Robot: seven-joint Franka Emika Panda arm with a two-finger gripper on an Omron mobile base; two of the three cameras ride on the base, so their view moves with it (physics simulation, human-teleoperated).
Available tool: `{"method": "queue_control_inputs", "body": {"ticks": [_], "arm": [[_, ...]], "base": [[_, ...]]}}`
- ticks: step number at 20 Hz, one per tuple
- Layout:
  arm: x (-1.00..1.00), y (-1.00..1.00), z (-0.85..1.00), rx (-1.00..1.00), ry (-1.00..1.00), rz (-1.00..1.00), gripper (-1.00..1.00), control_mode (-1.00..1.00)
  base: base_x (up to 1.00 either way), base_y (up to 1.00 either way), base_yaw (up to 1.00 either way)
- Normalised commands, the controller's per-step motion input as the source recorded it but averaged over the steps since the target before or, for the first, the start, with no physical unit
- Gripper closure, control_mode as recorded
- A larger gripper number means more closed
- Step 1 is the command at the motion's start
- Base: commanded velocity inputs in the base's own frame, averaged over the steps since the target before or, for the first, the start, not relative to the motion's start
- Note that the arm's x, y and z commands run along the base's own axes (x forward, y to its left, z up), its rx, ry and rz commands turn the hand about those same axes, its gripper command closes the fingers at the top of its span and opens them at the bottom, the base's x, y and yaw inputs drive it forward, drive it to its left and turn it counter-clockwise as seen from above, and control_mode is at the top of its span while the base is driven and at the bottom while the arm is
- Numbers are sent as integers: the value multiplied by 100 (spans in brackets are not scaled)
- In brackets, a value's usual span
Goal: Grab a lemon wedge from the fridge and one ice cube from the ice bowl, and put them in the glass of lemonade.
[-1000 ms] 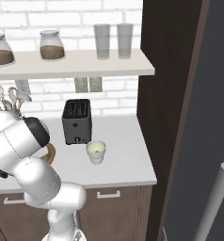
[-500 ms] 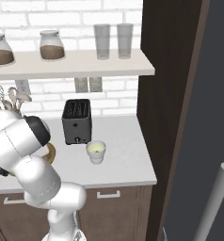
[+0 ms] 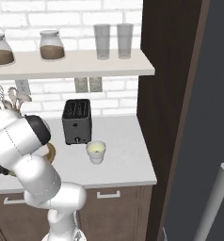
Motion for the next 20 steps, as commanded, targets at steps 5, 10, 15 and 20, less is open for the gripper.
{"method": "queue_control_inputs", "body": {"ticks": [5,10,15,20], "arm": [[-28,-2,5,0,-3,0,100,-100],[-74,-23,91,0,-20,0,100,-100],[-44,-48,89,-1,-28,-1,100,-100],[-27,-84,77,-11,-45,-7,100,-100]], "base": [[0,0,0],[0,0,0],[0,0,0],[0,0,0]]}}
